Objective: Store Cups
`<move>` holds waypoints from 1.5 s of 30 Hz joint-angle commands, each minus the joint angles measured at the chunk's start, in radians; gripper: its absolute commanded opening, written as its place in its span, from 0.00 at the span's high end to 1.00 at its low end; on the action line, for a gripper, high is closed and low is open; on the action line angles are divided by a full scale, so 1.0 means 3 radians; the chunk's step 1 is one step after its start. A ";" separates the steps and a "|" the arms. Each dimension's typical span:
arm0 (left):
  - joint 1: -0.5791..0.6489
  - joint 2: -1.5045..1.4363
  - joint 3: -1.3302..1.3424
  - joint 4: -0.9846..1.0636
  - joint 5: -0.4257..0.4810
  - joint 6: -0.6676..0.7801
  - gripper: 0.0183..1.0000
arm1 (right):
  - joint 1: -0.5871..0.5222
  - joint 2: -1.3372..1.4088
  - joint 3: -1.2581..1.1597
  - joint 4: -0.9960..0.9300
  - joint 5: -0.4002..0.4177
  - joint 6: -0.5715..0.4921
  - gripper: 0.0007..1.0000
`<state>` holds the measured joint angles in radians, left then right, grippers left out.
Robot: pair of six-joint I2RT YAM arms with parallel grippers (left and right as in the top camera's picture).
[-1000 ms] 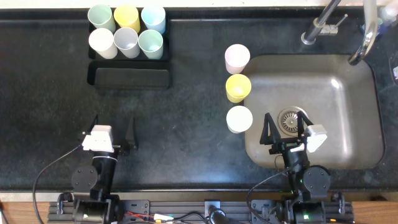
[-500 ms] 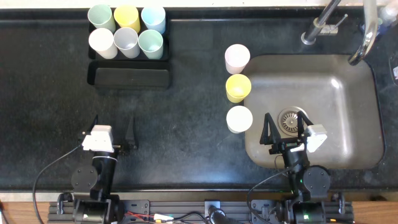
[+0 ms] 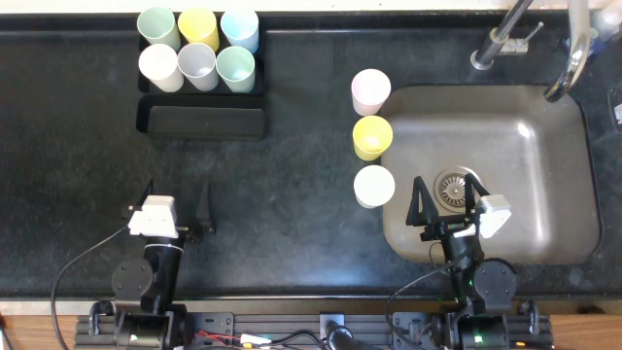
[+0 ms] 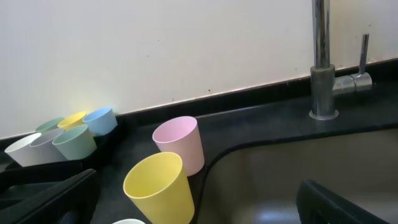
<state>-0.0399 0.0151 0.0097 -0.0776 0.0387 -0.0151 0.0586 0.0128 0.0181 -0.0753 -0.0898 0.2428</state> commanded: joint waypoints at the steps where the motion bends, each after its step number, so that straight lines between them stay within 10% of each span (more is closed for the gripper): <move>1: -0.0022 -0.0041 -0.0006 -0.0001 0.0041 0.0064 0.00 | -0.0022 -0.0028 -0.0045 0.0023 -0.0022 0.0015 0.00; 10: 0.0025 0.0292 0.0130 -0.0024 0.0118 0.0004 0.00 | -0.0022 -0.0028 -0.0045 0.0023 -0.0022 0.0015 0.00; 21: 0.0069 0.3525 0.3271 -0.0999 0.2143 -0.0776 0.00 | -0.0022 -0.0028 -0.0045 0.0023 -0.0022 0.0015 0.00; 34: -0.1433 0.6498 0.7286 -0.3424 0.0609 -0.1569 0.00 | -0.0022 -0.0028 -0.0045 0.0023 -0.0020 0.0015 0.00; 45: -0.1692 0.7750 0.8598 -0.4145 0.0346 -0.2190 0.00 | -0.0022 -0.0028 -0.0045 0.0023 -0.0022 0.0015 0.00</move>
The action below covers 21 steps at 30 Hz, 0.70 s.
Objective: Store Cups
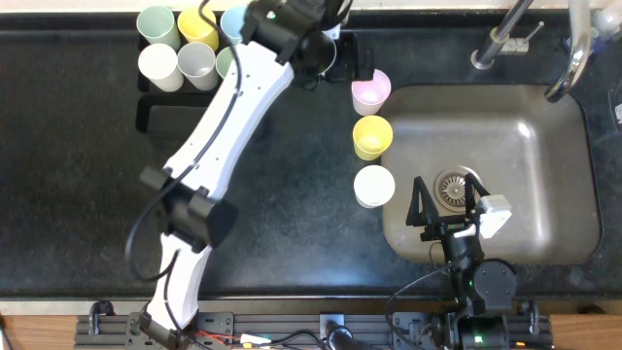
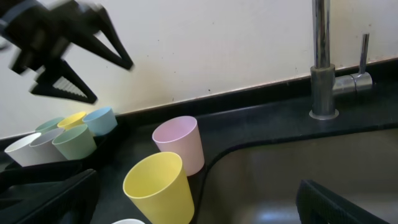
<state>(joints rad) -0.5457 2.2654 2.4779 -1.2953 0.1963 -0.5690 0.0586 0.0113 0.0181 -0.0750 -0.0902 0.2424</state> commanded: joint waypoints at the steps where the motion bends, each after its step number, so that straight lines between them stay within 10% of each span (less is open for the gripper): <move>1: -0.0014 0.0313 0.0407 -0.0095 -0.0165 -0.0384 0.00 | -0.0022 -0.0023 -0.0045 0.0022 -0.0019 0.0017 0.00; 21: -0.0062 0.0949 0.0429 -0.0065 -0.0154 -0.0827 0.00 | -0.0022 -0.0023 -0.0045 0.0022 -0.0020 0.0017 0.00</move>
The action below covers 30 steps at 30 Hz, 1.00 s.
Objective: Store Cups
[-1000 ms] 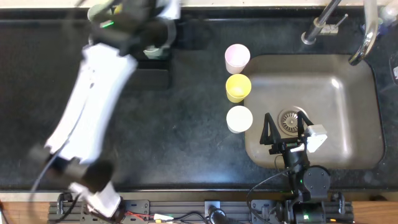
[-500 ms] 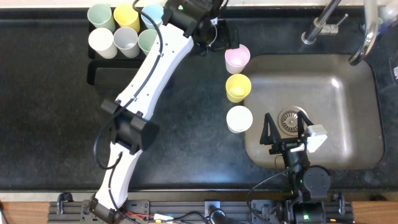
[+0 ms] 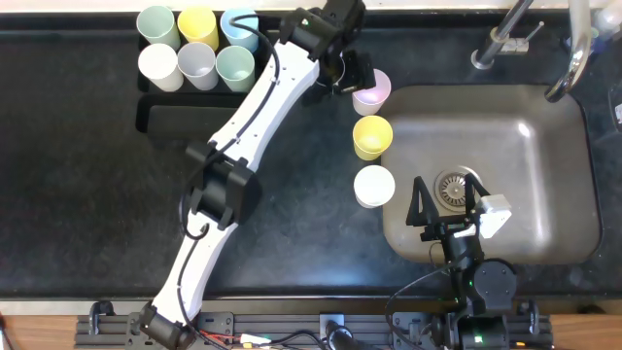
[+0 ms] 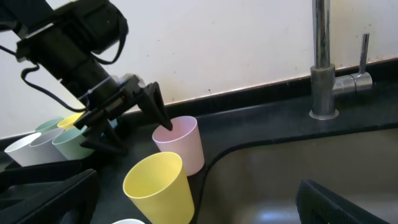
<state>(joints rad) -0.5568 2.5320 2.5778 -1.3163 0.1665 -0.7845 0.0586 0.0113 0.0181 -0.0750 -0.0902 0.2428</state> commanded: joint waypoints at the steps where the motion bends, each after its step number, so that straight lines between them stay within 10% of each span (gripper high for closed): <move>1: -0.0025 0.0069 0.0095 0.0006 -0.0064 -0.0109 0.00 | -0.0022 -0.0023 -0.0045 0.0022 -0.0020 0.0015 0.00; 7: -0.0025 0.0078 0.0095 0.0023 -0.0139 -0.0116 0.12 | -0.0022 -0.0023 -0.0045 0.0022 -0.0020 0.0015 0.00; 9: -0.0025 0.0085 0.0095 0.0018 -0.0174 -0.0182 0.56 | -0.0022 -0.0023 -0.0045 0.0022 -0.0020 0.0015 0.00; 13: -0.0031 0.0142 0.0095 0.0029 -0.0173 -0.0209 0.98 | -0.0022 -0.0023 -0.0045 0.0022 -0.0019 0.0015 0.00; 23: 0.0046 -0.0144 0.0099 -0.0008 -0.0206 -0.0206 0.98 | -0.0022 -0.0023 -0.0045 0.0022 -0.0019 0.0014 0.00; 30: 0.0203 -0.1242 0.0067 -0.0806 -0.0785 -0.0207 0.98 | -0.0022 -0.0023 -0.0045 0.0022 -0.0020 0.0015 0.00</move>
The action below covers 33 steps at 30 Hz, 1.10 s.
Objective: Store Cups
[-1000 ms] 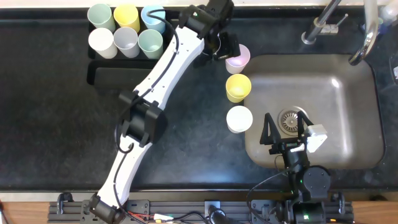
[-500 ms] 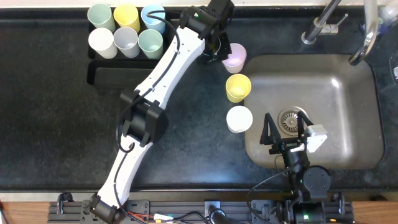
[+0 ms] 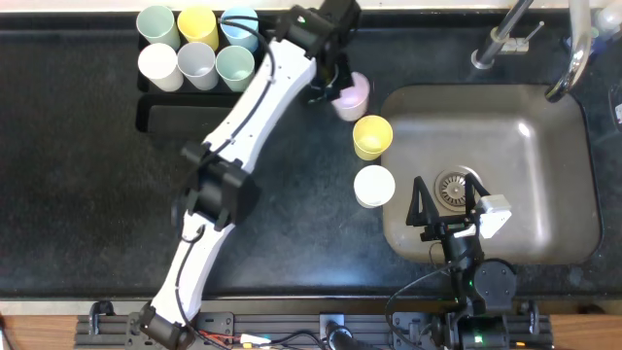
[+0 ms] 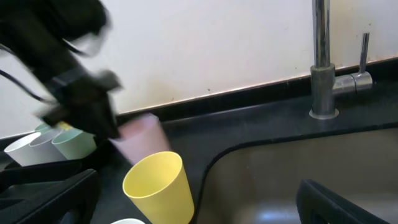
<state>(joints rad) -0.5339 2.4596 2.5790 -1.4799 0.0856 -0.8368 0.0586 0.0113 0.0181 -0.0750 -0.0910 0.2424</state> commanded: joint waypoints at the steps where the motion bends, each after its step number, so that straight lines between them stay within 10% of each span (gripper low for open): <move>1: 0.0154 -0.1184 0.0022 -0.0326 -0.0650 -0.0033 0.98 | -0.0022 -0.0023 -0.0045 0.0022 -0.0018 0.0017 0.00; 6: 0.0532 -0.2118 -0.0745 -0.0482 -0.1067 -0.0036 0.98 | -0.0022 -0.0023 -0.0045 0.0022 -0.0018 0.0017 0.00; 16: 0.2243 -0.3461 -0.3485 0.0755 -0.0326 -0.0029 0.98 | -0.0022 -0.0023 -0.0045 0.0022 -0.0018 0.0017 0.00; 33: 0.2565 -0.2683 -0.3465 0.1230 0.0062 -0.0011 0.98 | -0.0022 -0.0023 -0.0045 0.0022 -0.0018 0.0017 0.00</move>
<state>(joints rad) 0.2268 1.6306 1.5074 -1.1126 0.0692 -0.8391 0.0586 0.0113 0.0181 -0.0750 -0.0937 0.2428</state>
